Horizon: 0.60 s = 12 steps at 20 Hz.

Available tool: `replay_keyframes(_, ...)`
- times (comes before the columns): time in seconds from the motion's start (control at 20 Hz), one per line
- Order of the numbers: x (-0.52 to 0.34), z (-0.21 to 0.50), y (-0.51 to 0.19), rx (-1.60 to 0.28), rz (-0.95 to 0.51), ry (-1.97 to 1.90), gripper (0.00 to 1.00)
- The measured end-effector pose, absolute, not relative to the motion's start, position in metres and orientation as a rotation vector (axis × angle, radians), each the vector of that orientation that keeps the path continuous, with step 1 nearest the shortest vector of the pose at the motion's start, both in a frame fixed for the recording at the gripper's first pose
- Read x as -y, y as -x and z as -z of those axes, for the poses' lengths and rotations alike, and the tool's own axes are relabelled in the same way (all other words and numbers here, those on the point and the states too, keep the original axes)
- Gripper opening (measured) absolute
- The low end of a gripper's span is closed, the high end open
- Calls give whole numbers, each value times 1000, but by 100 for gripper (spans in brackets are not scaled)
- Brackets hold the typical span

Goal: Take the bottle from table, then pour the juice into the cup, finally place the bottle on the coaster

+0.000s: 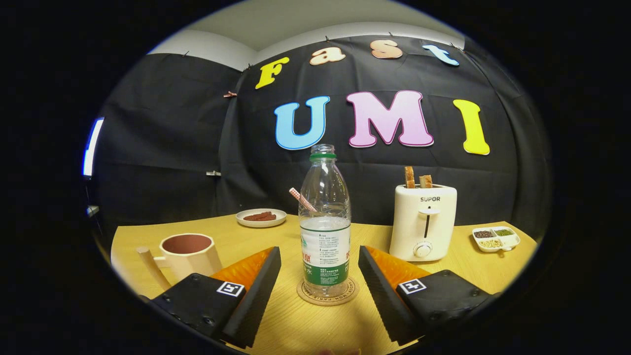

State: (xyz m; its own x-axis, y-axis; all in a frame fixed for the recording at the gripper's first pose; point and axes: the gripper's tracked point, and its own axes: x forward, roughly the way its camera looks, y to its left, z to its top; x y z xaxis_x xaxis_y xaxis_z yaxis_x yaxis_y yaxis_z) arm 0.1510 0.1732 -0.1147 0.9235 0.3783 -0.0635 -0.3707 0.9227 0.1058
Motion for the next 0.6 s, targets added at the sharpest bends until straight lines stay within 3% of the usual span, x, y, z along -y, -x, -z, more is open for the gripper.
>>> replay_keyframes(0.6,-149,45,-110,23,-384,-80,97)
